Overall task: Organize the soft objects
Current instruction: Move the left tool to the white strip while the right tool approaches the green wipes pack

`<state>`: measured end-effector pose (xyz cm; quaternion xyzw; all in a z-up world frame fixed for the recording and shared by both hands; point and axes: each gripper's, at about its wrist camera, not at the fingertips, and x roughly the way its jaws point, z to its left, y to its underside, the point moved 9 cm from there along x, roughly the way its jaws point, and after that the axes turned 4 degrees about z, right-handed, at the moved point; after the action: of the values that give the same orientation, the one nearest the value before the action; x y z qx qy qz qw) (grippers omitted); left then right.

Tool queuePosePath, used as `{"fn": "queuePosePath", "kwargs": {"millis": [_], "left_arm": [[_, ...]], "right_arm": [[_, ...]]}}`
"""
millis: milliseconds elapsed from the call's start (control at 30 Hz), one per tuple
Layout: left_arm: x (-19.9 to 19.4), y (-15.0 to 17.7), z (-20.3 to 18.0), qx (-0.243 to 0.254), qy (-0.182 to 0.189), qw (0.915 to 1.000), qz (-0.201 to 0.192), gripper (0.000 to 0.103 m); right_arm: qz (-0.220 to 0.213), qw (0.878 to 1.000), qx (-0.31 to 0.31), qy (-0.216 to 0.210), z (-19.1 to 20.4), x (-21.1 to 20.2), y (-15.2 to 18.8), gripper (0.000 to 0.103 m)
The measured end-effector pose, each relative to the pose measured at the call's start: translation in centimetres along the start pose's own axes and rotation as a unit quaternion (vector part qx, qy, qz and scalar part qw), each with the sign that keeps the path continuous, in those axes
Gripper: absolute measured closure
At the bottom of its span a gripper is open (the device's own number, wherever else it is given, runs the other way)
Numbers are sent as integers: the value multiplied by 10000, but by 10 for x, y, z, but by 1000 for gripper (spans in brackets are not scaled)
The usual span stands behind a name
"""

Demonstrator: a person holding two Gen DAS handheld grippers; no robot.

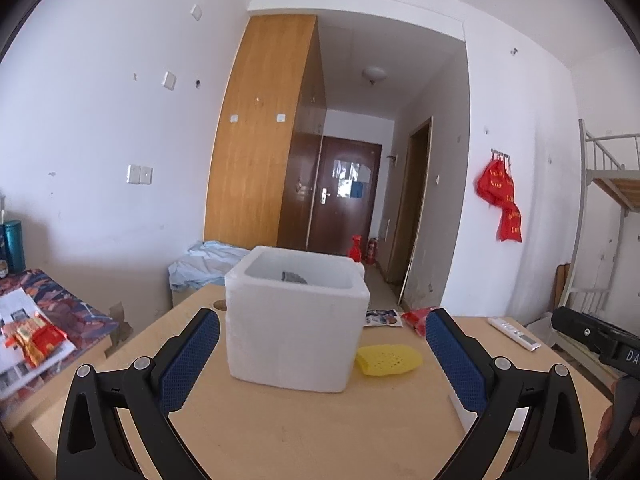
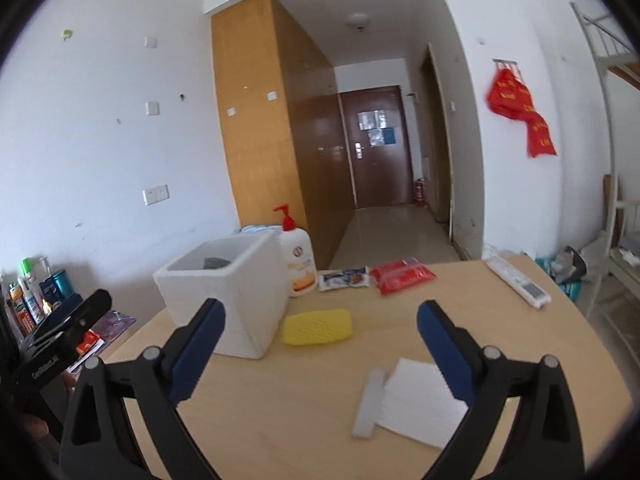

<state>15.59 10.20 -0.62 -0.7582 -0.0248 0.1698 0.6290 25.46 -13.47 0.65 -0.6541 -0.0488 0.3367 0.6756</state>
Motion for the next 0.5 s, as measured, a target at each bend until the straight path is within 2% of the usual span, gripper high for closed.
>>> {"fn": "queuePosePath", "kwargs": {"millis": [200,300,500], "left_arm": [[10,26,-12,221,97,9991,352,0],[15,30,-22,305,252,9979,515,0],[22,33,-54,516,566,9953,597,0]], "right_arm": [[53,9985,-256,478,-11,2,30,5],[135,9984,-228,503,-19,4,36,5],[192,9976,-78,656,-41,-6,39,5]]}}
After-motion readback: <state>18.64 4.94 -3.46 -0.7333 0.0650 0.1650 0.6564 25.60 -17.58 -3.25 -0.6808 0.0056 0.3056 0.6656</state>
